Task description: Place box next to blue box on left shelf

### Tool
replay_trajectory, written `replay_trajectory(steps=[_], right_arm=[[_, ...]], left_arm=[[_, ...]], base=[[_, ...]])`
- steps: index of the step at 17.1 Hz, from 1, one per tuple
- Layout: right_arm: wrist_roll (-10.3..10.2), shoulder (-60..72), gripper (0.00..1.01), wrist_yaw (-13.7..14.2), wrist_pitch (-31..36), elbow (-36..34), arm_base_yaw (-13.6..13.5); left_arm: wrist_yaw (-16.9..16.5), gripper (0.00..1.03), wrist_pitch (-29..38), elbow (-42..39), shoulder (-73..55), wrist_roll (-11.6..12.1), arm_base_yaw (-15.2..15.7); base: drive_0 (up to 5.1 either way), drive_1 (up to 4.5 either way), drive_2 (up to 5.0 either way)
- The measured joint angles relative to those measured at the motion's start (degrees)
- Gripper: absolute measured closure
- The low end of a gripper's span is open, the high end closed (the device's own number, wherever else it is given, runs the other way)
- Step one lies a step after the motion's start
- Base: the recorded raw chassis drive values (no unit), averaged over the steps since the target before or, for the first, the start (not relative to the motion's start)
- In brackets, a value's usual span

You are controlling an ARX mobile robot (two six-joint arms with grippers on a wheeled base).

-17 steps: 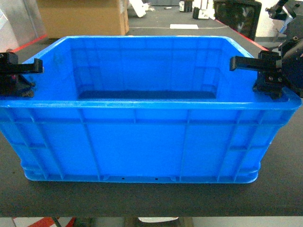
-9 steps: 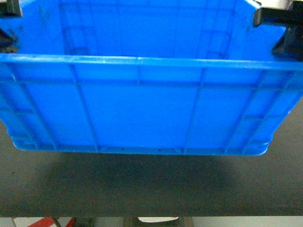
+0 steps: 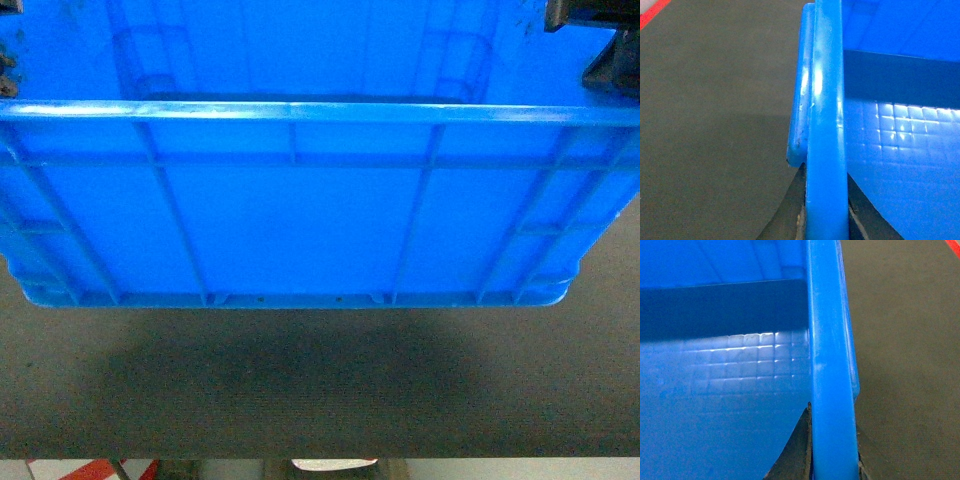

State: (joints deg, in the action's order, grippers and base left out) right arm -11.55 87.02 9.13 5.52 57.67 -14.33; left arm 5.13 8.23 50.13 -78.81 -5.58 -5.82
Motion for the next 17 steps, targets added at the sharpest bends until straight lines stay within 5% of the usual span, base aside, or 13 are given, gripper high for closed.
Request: replay_trajectory(steps=[17], right_arm=[[0.3, -0.2, 0.91, 0.3, 0.0, 0.0, -0.2]], left_arm=[[0.0, 0.95, -0.1, 0.0, 0.0, 0.0, 0.0]], base=[[-1.4, -1.35, -1.4]])
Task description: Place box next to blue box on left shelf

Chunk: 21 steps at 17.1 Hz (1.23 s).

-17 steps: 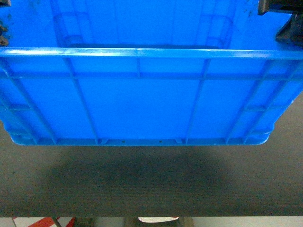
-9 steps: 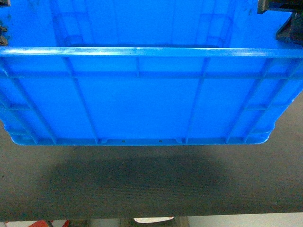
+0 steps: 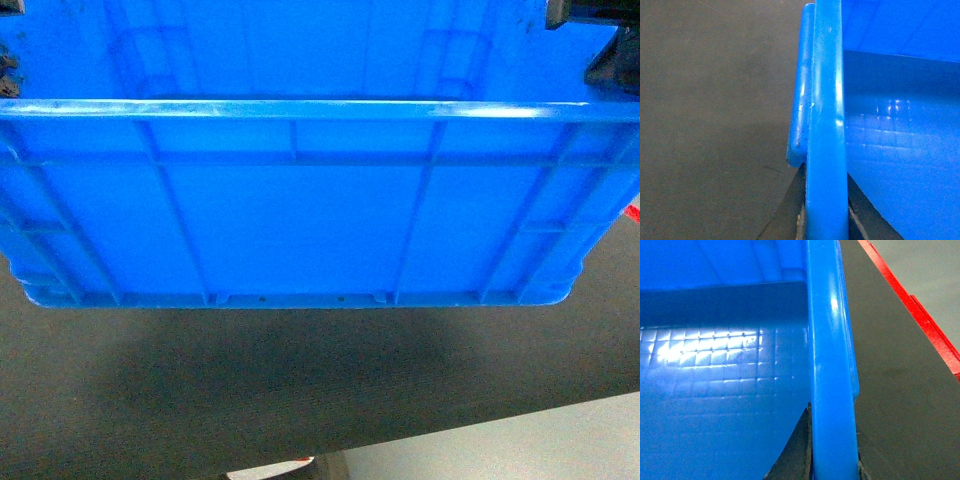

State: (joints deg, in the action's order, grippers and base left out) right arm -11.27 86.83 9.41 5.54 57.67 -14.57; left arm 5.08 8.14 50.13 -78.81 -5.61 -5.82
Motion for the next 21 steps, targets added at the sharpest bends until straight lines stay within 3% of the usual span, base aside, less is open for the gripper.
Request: replay_trajectory(steps=[21], right_arm=[[0.0, 0.0, 0.91, 0.0, 0.0, 0.0, 0.0]], left_arm=[[0.0, 0.95, 0.0, 0.0, 0.0, 0.0, 0.0]], base=[[-1.6, -1.62, -1.6]])
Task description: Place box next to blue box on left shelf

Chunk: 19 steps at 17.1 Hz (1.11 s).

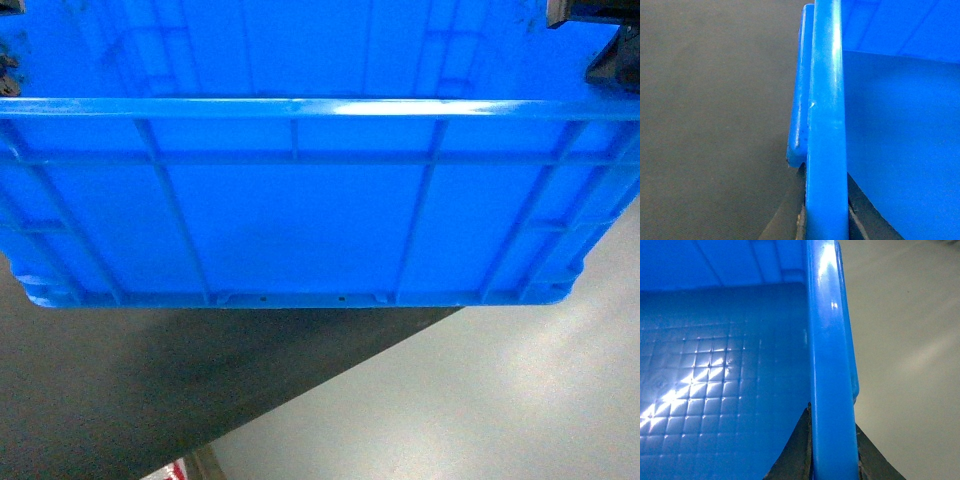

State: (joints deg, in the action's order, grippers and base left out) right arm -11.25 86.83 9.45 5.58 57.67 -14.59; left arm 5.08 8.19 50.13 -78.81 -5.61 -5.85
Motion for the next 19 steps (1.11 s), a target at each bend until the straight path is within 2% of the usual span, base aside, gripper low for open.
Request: replay_trajectory(steps=[19], right_arm=[[0.0, 0.0, 0.91, 0.0, -0.1, 0.0, 0.0]], left_arm=[[0.0, 0.95, 0.0, 0.0, 0.0, 0.0, 0.0]], base=[[-1.5, -1.54, -1.5]])
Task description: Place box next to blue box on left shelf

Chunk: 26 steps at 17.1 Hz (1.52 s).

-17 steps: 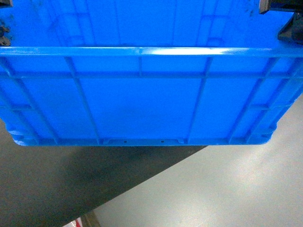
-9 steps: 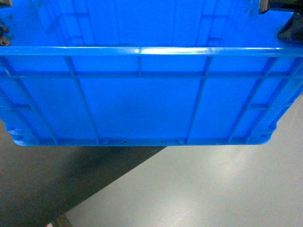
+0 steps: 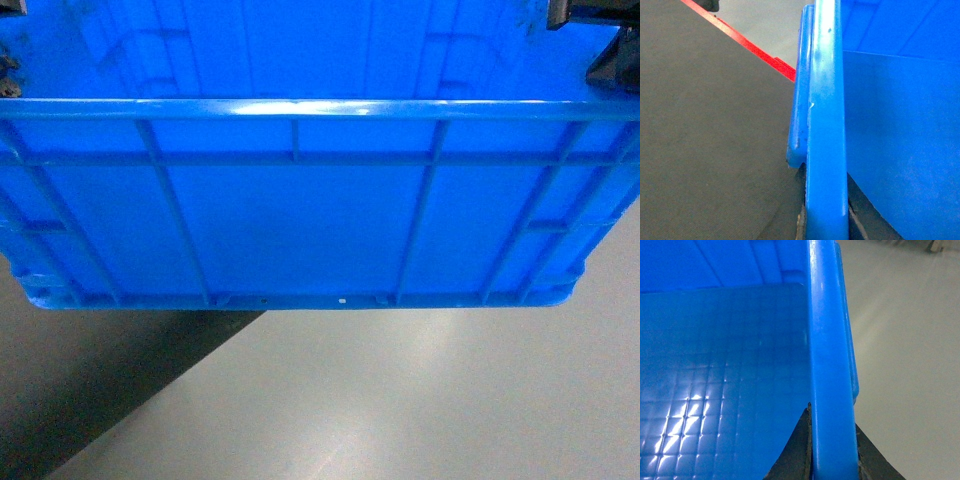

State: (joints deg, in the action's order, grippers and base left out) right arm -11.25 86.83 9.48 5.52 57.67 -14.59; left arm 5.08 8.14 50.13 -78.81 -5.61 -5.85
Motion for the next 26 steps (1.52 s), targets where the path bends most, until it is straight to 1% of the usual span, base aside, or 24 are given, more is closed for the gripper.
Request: replay_trajectory(steps=[26], right_arm=[[0.0, 0.0, 0.91, 0.0, 0.0, 0.0, 0.0]], left_arm=[[0.0, 0.95, 0.0, 0.0, 0.0, 0.0, 0.0]], base=[[-1.6, -1.55, -1.6]])
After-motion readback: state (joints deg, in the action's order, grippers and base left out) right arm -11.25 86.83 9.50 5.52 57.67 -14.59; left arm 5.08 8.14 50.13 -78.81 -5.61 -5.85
